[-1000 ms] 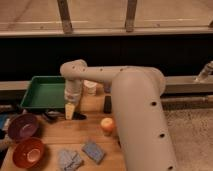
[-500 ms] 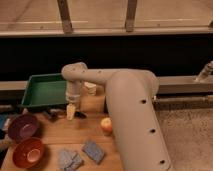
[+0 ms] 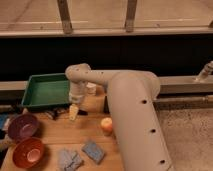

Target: Wipe purple bowl with brush

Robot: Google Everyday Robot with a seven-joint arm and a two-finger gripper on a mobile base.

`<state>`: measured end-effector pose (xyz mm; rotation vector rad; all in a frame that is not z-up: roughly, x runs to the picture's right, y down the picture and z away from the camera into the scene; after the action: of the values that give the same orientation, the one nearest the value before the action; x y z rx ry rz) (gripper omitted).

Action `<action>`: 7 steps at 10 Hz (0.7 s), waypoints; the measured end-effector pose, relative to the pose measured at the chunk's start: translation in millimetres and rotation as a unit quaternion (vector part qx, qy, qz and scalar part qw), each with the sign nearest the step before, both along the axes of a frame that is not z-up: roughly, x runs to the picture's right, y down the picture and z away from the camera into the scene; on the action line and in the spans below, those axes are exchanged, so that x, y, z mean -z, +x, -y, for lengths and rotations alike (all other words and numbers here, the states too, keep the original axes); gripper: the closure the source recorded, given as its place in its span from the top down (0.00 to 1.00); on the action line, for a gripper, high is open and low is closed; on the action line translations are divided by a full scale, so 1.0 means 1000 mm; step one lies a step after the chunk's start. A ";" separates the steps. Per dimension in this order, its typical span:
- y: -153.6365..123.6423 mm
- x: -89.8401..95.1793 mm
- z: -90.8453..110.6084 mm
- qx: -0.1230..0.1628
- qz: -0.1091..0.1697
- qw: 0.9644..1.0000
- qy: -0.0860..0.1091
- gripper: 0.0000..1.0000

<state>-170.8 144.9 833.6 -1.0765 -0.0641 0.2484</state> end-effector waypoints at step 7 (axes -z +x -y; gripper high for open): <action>0.008 -0.007 0.013 -0.008 -0.023 1.000 0.019 0.66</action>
<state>-163.3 131.6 841.0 -1.0326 -0.0360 0.2854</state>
